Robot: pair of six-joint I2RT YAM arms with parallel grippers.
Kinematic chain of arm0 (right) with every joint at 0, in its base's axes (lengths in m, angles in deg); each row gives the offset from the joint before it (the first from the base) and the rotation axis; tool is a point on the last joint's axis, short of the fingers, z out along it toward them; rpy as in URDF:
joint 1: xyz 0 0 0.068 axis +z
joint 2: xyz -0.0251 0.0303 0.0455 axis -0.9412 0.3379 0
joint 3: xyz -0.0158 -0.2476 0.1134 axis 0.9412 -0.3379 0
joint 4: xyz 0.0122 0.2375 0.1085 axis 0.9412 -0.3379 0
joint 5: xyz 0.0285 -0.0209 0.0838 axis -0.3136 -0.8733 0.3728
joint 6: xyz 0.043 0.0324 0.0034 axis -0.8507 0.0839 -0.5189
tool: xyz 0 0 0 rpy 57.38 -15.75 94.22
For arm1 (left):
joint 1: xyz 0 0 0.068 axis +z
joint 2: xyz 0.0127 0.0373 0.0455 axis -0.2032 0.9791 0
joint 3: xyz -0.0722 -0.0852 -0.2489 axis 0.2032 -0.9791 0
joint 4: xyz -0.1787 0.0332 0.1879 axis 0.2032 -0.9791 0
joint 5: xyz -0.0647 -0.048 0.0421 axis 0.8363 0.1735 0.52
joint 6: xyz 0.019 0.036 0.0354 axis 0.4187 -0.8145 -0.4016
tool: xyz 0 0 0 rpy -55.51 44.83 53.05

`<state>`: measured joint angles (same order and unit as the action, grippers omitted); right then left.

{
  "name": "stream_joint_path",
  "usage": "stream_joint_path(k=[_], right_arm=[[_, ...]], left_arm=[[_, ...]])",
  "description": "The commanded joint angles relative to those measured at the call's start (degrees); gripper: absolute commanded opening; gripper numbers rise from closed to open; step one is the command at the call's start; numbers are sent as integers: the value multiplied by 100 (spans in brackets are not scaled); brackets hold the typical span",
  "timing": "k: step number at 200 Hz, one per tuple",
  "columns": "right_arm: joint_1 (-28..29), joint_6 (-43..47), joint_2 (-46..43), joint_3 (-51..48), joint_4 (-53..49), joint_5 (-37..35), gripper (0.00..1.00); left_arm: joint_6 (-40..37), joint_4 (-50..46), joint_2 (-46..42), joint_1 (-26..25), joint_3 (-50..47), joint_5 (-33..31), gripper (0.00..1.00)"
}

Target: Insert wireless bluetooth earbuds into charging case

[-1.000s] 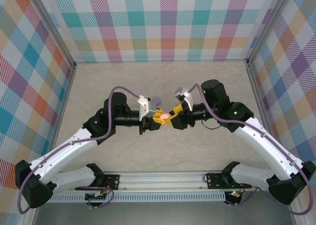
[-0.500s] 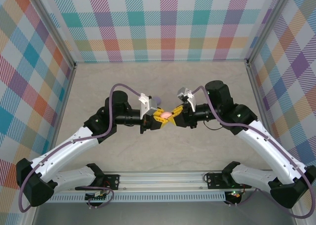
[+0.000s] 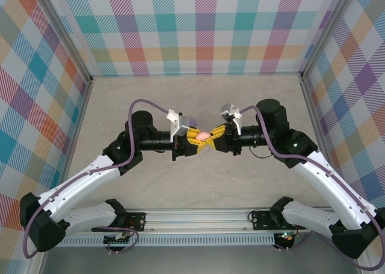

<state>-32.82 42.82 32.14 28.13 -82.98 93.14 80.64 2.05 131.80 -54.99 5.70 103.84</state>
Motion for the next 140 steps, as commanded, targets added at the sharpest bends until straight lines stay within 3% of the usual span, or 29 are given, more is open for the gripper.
stream_joint_path(k=[1,27,63,88,117,140], right_arm=[[53,-176,-44,-86,310,138,18],[54,-224,-91,-131,397,28,17],[54,-233,-124,-149,422,-40,16],[54,-250,-141,-175,436,-88,16],[54,-237,-122,-160,392,-65,17],[54,-165,-77,-86,215,-102,21]], left_arm=[[245,619,-17,-71,-75,-246,31],[342,726,-25,-72,-105,-322,34],[404,770,-37,-68,-113,-356,32],[427,782,-63,-74,-118,-344,23],[401,775,-68,-75,-111,-265,4],[179,654,-84,-70,-105,-158,1]])
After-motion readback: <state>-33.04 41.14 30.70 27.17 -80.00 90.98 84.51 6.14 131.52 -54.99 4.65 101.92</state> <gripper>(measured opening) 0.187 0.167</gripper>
